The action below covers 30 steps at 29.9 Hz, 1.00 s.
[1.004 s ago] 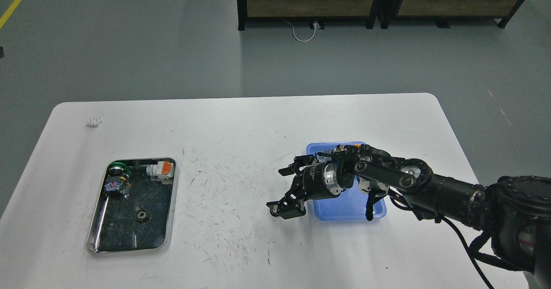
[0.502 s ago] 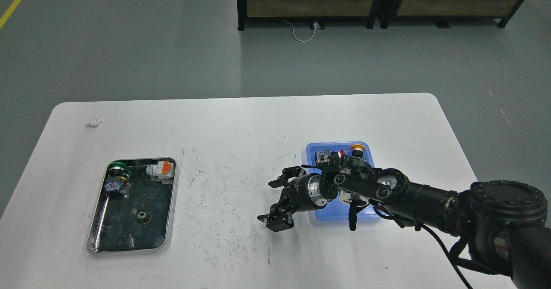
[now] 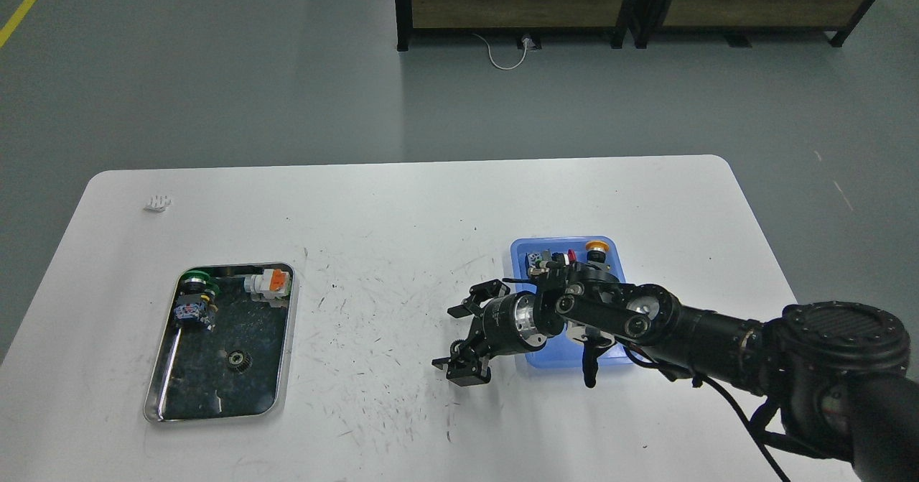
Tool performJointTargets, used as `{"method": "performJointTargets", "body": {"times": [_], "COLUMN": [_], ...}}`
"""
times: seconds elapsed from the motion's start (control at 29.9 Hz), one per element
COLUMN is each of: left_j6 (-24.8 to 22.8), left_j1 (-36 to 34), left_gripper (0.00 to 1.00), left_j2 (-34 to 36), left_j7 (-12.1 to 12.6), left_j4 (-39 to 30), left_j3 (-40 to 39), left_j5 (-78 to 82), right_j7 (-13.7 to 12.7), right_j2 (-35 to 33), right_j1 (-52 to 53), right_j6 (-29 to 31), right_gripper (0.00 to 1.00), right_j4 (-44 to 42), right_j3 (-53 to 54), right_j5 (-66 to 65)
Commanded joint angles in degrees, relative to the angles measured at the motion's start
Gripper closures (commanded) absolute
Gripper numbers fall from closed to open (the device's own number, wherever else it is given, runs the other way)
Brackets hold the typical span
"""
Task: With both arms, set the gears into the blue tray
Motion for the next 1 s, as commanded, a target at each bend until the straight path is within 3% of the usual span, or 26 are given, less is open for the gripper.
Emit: {"method": "performJointTargets", "body": {"times": [0.0, 0.2, 0.97], "left_j6": [0.0, 0.0, 0.1], "left_j1": [0.0, 0.0, 0.0], "left_gripper": [0.02, 0.02, 0.02], "left_j2": [0.0, 0.3, 1.2], "left_j7": [0.1, 0.1, 0.3], "left_j4": [0.1, 0.1, 0.2], "left_j3": [0.0, 0.0, 0.0], "left_j5": [0.1, 0.1, 0.1], "right_j7": [-0.1, -0.3, -1.2], "right_j2": [-0.1, -0.2, -3.1], "right_j1": [-0.1, -0.5, -0.3], "right_j6": [0.1, 0.6, 2.2], "right_gripper": [0.22, 0.26, 0.66], "right_j4": [0.0, 0.2, 2.5], "right_j3": [-0.4, -0.5, -0.4], "right_j5": [0.0, 0.0, 0.1]}}
